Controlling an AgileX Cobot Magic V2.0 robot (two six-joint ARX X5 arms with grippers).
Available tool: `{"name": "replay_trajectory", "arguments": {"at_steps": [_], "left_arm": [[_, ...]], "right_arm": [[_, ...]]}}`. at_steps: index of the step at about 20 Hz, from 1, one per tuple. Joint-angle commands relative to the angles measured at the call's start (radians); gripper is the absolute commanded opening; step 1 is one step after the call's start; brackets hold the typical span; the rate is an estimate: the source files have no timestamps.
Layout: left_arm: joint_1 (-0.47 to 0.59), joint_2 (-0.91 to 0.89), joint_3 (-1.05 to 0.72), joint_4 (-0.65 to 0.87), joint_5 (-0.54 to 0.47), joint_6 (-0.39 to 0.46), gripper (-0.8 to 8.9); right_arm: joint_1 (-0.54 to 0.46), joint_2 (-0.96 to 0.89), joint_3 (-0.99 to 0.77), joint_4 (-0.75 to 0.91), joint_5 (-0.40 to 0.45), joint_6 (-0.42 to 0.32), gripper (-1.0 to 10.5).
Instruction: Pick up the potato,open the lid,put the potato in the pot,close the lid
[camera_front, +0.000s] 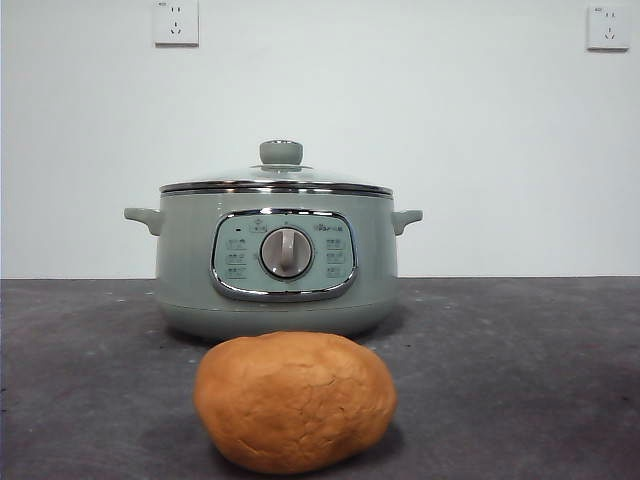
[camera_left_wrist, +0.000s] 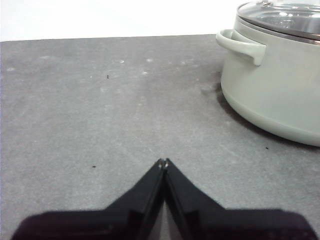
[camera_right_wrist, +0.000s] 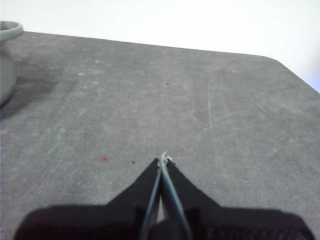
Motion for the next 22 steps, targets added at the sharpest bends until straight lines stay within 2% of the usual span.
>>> {"name": "replay_trajectory", "arguments": {"at_steps": [1,4,6,9,22], "left_arm": [[-0.001,0.000,-0.010,0.007,0.001,0.008,-0.03],[-0.001,0.000,-0.010,0.011,0.001,0.009,-0.03],[0.000,0.000,-0.010,0.016,0.000,0.013,-0.03],[0.000,0.000,-0.010,0.014,-0.001,0.011,-0.03],[0.000,0.000,-0.010,0.031,-0.003,0.000,-0.04]], "right_arm": [[0.000,-0.002,-0.011,0.007,-0.014,0.014,0.0],[0.000,-0.002,-0.011,0.010,-0.015,0.080,0.0],[0.000,-0.002,-0.011,0.009,-0.031,0.178,0.0],[0.000,-0.002,-0.011,0.010,-0.035,0.284,0.0],[0.000,-0.002,0.021,0.002,-0.066,0.552,0.0]]}}
